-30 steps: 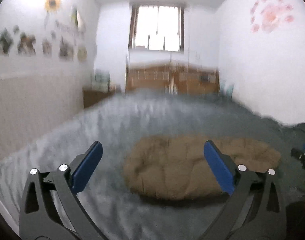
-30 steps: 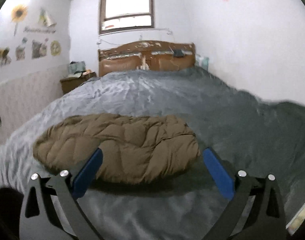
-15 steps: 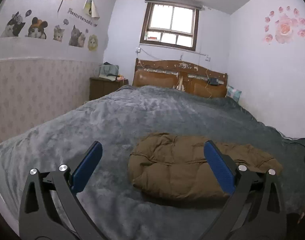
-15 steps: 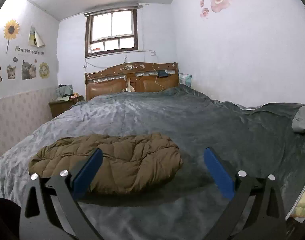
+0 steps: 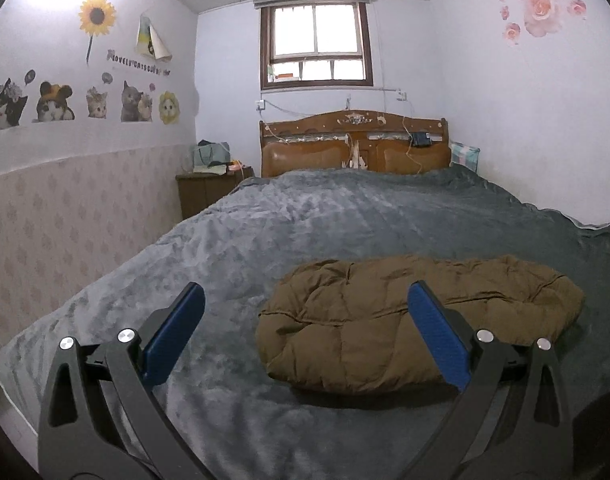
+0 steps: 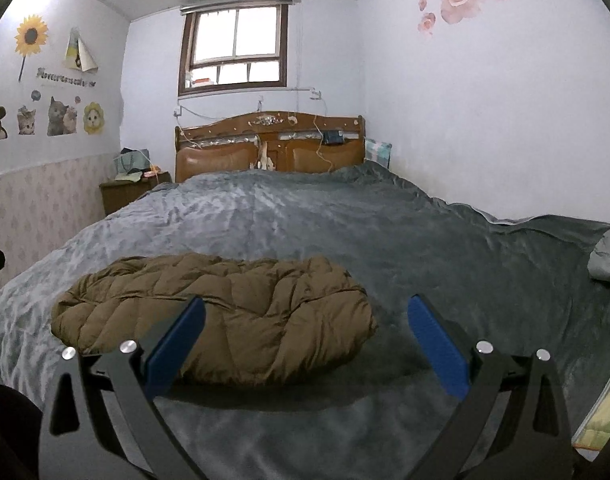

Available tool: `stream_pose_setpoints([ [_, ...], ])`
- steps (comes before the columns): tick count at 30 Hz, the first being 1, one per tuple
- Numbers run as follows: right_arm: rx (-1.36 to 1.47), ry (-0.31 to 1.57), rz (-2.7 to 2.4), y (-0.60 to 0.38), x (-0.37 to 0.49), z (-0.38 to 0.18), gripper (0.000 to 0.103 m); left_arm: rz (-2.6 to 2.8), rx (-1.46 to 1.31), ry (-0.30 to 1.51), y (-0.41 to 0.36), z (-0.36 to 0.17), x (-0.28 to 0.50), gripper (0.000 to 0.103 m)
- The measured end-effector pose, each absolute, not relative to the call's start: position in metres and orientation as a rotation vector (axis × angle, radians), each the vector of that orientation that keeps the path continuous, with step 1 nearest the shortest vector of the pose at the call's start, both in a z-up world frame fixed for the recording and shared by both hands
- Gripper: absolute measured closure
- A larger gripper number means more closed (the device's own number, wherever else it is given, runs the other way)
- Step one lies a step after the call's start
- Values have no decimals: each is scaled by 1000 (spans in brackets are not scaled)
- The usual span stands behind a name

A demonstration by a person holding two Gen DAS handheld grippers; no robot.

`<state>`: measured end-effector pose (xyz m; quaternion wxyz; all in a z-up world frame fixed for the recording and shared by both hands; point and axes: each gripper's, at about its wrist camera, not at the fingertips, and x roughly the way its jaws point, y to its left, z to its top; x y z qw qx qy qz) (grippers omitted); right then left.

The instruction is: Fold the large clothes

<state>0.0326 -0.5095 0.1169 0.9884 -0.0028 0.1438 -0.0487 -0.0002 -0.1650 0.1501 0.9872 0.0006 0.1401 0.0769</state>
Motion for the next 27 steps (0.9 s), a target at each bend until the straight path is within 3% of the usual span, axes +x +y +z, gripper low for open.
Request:
stream_pose_setpoints([
  [27,-8,308,-85,-510,45,114,2,151,-23,316,-160,152,-8,3],
])
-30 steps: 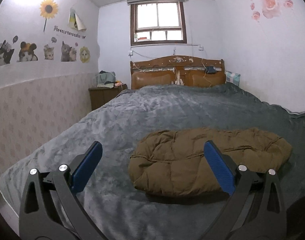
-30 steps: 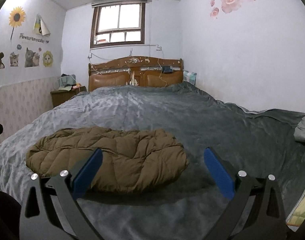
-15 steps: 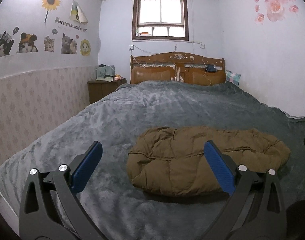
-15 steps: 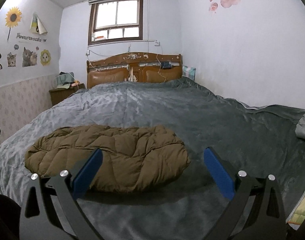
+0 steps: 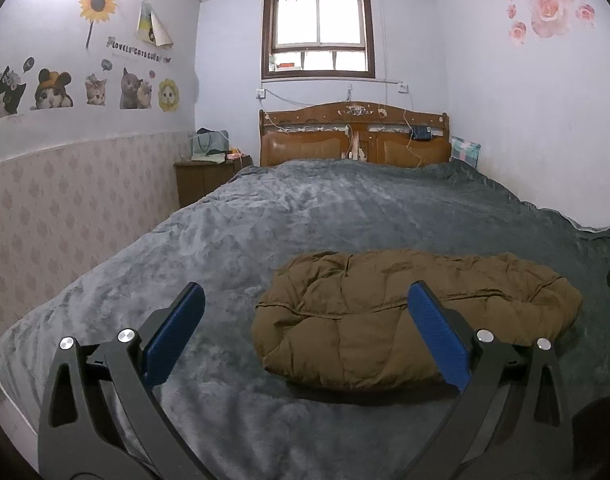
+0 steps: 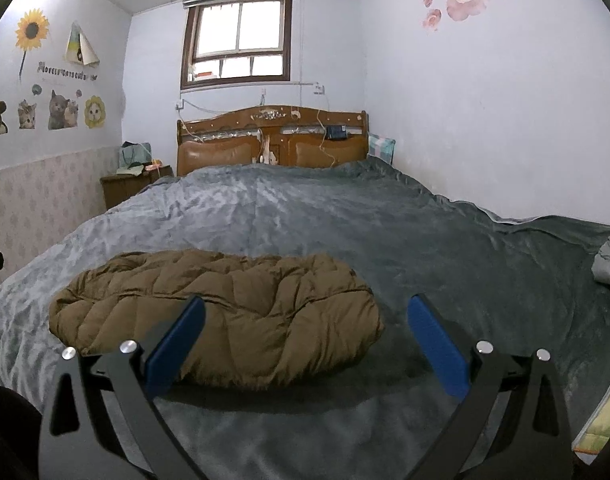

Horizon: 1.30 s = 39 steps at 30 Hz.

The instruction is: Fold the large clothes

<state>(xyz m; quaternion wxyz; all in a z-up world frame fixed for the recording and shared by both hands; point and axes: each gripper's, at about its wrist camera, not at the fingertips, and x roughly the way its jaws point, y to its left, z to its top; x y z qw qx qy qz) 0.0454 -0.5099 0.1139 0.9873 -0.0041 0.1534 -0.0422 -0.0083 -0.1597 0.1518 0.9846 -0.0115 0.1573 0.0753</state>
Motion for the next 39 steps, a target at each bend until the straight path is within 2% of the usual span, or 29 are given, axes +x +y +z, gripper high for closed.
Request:
stream_pose_setpoints([
  [39,-60,328,-79,-511,48,111,2,140,0,336,-163,153,-4,3],
])
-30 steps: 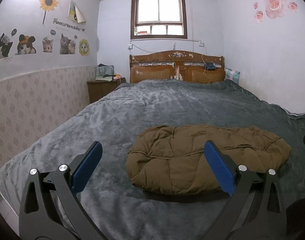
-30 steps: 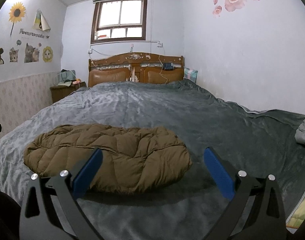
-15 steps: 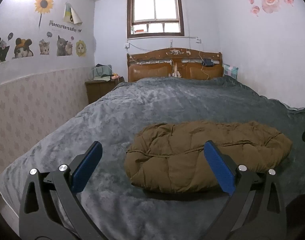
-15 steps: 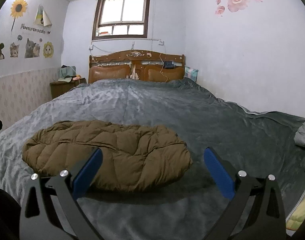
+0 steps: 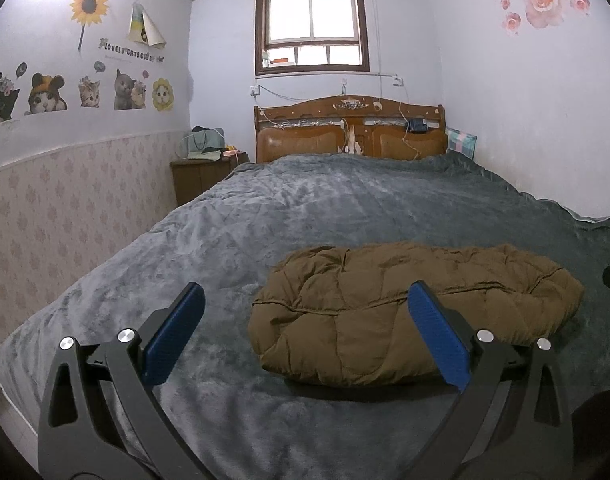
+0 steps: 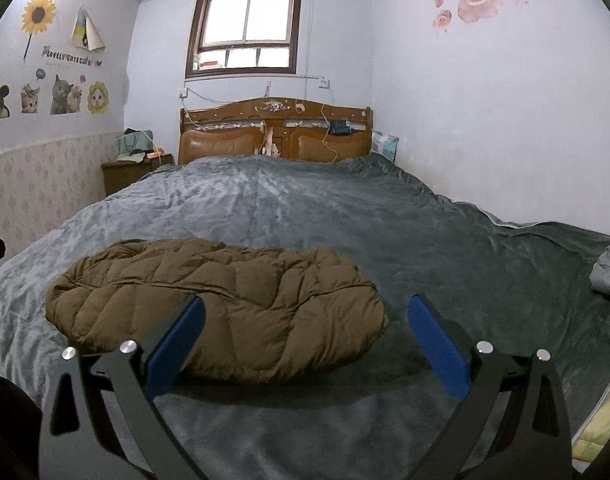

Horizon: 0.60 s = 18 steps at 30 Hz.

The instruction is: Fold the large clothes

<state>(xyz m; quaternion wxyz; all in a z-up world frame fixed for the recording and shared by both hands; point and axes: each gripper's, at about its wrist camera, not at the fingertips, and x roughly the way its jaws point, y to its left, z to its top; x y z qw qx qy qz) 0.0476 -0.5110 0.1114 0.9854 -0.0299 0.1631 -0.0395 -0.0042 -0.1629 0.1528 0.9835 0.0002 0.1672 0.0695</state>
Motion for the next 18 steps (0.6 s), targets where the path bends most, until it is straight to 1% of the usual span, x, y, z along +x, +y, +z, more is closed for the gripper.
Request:
stream_pose_setpoints([
  [18,-49,324,-34,-509,45,113,2,137,17,337,-166,153,-5,3],
])
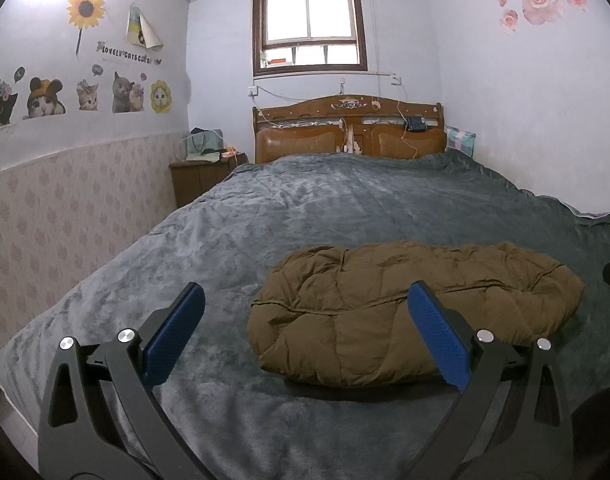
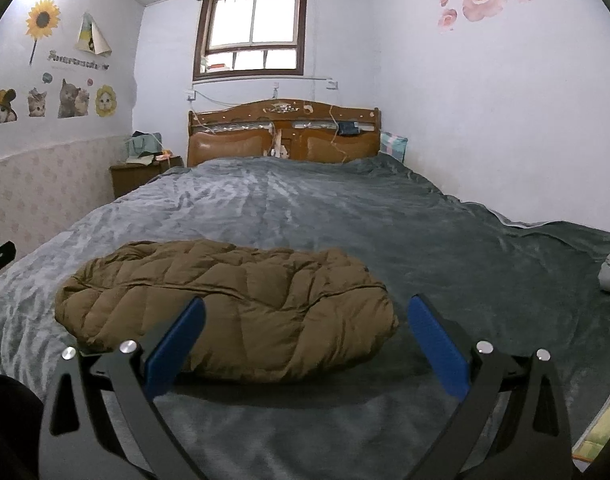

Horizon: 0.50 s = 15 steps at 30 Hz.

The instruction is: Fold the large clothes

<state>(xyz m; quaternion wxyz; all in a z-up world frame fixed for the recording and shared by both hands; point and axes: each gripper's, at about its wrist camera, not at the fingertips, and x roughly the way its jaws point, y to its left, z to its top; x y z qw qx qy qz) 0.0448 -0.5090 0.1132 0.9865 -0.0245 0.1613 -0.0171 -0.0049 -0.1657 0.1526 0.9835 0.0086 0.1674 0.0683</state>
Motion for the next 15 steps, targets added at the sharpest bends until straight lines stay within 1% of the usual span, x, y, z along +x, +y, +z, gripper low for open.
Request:
stream_pose_setpoints([
  [15,-57,331,-21,-506,48,113,2,116,20,334,-165,151,-3,3],
])
